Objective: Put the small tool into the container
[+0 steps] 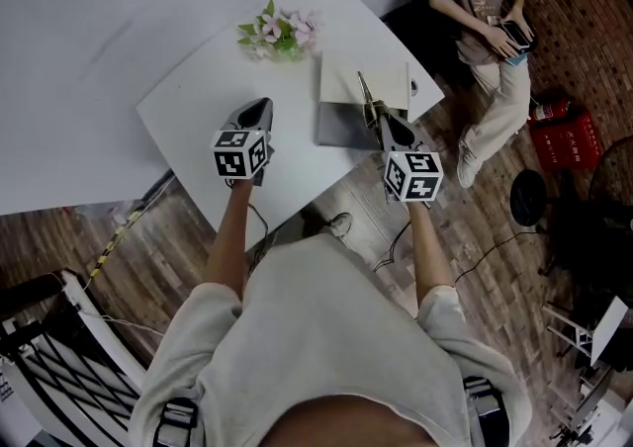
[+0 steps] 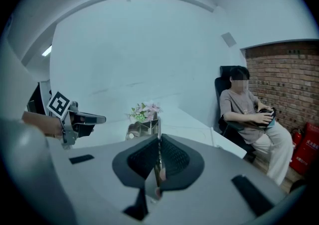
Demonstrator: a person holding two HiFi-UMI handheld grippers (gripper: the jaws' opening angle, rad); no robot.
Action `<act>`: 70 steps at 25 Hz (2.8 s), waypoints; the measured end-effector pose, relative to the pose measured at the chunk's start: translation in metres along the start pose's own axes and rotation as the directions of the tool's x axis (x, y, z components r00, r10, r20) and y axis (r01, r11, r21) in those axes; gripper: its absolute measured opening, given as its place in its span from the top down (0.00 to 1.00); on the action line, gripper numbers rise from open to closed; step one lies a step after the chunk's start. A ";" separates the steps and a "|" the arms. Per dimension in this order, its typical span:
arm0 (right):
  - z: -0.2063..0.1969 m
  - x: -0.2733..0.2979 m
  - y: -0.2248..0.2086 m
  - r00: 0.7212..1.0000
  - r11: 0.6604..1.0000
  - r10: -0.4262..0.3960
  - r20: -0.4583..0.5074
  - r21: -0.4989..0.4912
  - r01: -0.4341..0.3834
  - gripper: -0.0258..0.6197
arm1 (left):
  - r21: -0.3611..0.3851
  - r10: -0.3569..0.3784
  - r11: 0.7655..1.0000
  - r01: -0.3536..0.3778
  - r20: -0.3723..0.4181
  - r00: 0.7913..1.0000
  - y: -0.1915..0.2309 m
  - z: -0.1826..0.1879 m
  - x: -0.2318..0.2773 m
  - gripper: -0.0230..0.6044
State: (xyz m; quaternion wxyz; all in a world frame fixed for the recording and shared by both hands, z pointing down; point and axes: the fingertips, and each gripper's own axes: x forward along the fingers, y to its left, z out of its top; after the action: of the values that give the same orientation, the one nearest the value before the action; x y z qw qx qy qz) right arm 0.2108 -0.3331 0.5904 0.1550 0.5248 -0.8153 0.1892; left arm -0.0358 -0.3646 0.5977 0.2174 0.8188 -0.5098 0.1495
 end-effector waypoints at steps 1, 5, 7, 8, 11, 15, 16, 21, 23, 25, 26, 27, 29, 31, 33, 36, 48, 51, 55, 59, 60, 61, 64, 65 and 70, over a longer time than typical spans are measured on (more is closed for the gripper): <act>0.000 0.003 0.003 1.000 1.000 0.007 -0.007 -0.025 -0.007 0.95 | -0.003 0.002 1.000 -0.002 0.001 1.000 0.001 0.000 0.000 0.95; -0.004 0.010 0.010 0.999 0.991 0.022 -0.047 -0.129 -0.028 0.95 | -0.017 0.008 1.000 -0.008 -0.001 1.000 0.003 -0.002 0.002 0.95; -0.005 0.012 0.012 0.998 0.983 0.027 -0.063 -0.179 -0.038 0.95 | -0.018 0.007 1.000 -0.007 0.002 1.000 0.003 -0.002 0.003 0.95; -0.006 0.013 0.014 0.997 0.977 0.030 -0.071 -0.207 -0.044 0.95 | -0.018 0.007 1.000 -0.007 0.002 1.000 0.003 -0.002 0.004 0.95; -0.009 0.016 0.018 0.994 0.949 0.039 -0.101 -0.306 -0.068 0.95 | -0.018 0.009 1.000 -0.009 -0.005 1.000 0.002 -0.003 0.005 0.95; -0.010 0.018 0.022 0.989 0.890 0.044 -0.141 -0.444 -0.103 0.95 | -0.021 0.004 1.000 -0.004 -0.010 1.000 0.000 -0.006 0.007 0.95; -0.010 0.019 0.022 0.988 0.873 0.042 -0.149 -0.475 -0.108 0.95 | -0.020 0.003 1.000 -0.003 -0.010 1.000 0.000 -0.006 0.008 0.95; -0.015 0.020 0.023 0.981 0.762 0.034 -0.189 -0.630 -0.148 0.95 | -0.014 -0.003 1.000 0.003 -0.016 1.000 -0.004 -0.007 0.010 0.95; -0.018 0.020 0.023 0.979 0.707 0.028 -0.204 -0.688 -0.163 0.95 | -0.013 -0.005 1.000 0.005 -0.017 1.000 -0.004 -0.008 0.010 0.95; -0.021 0.020 0.023 0.976 0.655 0.021 -0.216 -0.735 -0.177 0.95 | -0.012 -0.007 1.000 0.007 -0.017 1.000 -0.005 -0.008 0.009 0.95; -0.023 0.019 0.024 0.975 0.627 0.018 -0.221 -0.757 -0.183 0.95 | -0.011 -0.009 1.000 0.008 -0.019 1.000 -0.006 -0.009 0.009 0.95; -0.025 0.020 0.025 0.974 0.594 0.016 -0.225 -0.782 -0.190 0.95 | -0.010 -0.009 1.000 0.009 -0.022 1.000 -0.006 -0.010 0.009 0.95; -0.028 0.021 0.029 0.973 0.509 0.011 -0.229 -0.837 -0.203 0.95 | -0.008 -0.009 1.000 0.009 -0.028 1.000 -0.007 -0.012 0.008 0.95; -0.032 0.022 0.031 0.971 0.435 0.009 -0.237 -0.874 -0.217 0.95 | -0.006 -0.011 1.000 0.011 -0.031 0.999 -0.010 -0.014 0.009 0.95; -0.036 0.024 0.032 0.970 0.375 0.007 -0.245 -0.898 -0.230 0.95 | -0.006 -0.015 1.000 0.015 -0.034 0.999 -0.012 -0.015 0.010 0.95; -0.043 0.027 0.033 0.966 0.286 0.005 -0.258 -0.925 -0.248 0.95 | -0.004 -0.020 1.000 0.020 -0.035 0.999 -0.015 -0.015 0.012 0.95; -0.069 0.041 0.023 0.960 0.111 -0.008 -0.281 -0.954 -0.278 0.95 | -0.006 -0.006 1.000 0.006 -0.043 0.999 -0.013 -0.016 0.013 0.95; -0.073 0.046 0.019 0.960 0.123 -0.006 -0.278 -0.953 -0.275 0.95 | -0.007 -0.002 1.000 0.002 -0.046 0.999 -0.012 -0.017 0.015 0.95; -0.078 0.056 0.015 0.959 0.134 0.000 -0.283 -0.950 -0.281 0.95 | -0.010 0.005 1.000 -0.005 -0.056 0.998 -0.010 -0.019 0.018 0.95; -0.083 0.066 0.011 0.958 0.139 0.005 -0.287 -0.948 -0.285 0.95 | -0.014 0.011 1.000 -0.012 -0.064 0.998 -0.008 -0.021 0.022 0.95; -0.083 0.069 0.010 0.958 0.141 0.007 -0.286 -0.948 -0.284 0.95 | -0.014 0.013 1.000 -0.014 -0.065 0.998 -0.008 -0.021 0.023 0.95; -0.084 0.071 0.010 0.958 0.143 0.009 -0.285 -0.948 -0.283 0.95 | -0.014 0.015 1.000 -0.016 -0.066 0.998 -0.008 -0.021 0.024 0.95; -0.084 0.079 0.010 0.959 0.151 0.022 -0.281 -0.948 -0.281 0.95 | -0.014 0.021 1.000 -0.022 -0.072 0.997 -0.006 -0.022 0.026 0.95; -0.084 0.080 0.011 0.960 0.155 0.028 -0.279 -0.948 -0.279 0.95 | -0.015 0.023 1.000 -0.024 -0.075 0.997 -0.006 -0.023 0.027 0.95; -0.087 0.087 0.010 0.961 0.154 0.040 -0.273 -0.949 -0.276 0.95 | -0.016 0.034 0.999 -0.035 -0.079 0.996 -0.001 -0.022 0.025 0.95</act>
State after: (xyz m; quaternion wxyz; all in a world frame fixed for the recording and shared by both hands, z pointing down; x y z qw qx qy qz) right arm 0.1709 -0.3578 0.7047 0.5087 0.1935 -0.7770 -0.3163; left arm -0.0249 -0.3720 0.6282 0.2416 0.8015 -0.5161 0.1810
